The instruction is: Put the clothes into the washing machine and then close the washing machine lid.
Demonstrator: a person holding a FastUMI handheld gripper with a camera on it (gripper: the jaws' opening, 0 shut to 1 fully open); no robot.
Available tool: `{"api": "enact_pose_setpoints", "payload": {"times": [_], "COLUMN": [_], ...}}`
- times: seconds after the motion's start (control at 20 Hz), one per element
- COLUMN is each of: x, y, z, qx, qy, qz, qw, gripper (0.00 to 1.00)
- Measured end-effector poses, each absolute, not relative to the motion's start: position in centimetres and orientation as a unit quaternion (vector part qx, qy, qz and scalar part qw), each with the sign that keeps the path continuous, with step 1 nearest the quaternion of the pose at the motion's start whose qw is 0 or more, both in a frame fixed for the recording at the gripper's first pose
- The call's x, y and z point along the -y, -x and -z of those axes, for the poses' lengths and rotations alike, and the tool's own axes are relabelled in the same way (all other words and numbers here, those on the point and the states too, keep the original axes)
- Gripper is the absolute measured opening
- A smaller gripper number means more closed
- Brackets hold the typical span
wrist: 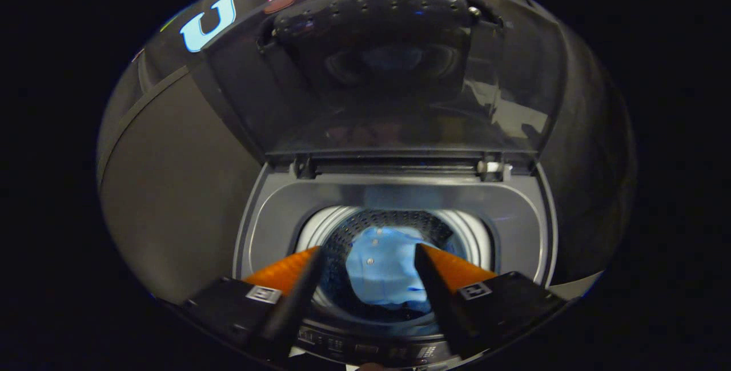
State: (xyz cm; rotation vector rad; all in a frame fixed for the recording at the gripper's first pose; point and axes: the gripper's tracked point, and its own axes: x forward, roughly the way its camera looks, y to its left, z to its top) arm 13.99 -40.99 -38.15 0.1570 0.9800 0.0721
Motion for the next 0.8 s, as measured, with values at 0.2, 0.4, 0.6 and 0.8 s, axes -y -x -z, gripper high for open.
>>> {"api": "enact_pose_setpoints", "payload": {"times": [0.2, 0.4, 0.6, 0.8], "x": [42.2, 43.0, 43.7, 42.6], "y": [-14.9, -15.6, -16.9, -17.9], "z": [37.3, 35.0, 31.4, 28.1], "qx": [-0.453, -0.423, -0.378, -0.352], "qy": [-0.055, -0.071, -0.055, -0.048], "qz": [-0.014, 0.008, 0.017, -0.004], "qw": [0.890, 0.903, 0.924, 0.935], "gripper": [0.97, 0.99, 0.99, 0.99]}}
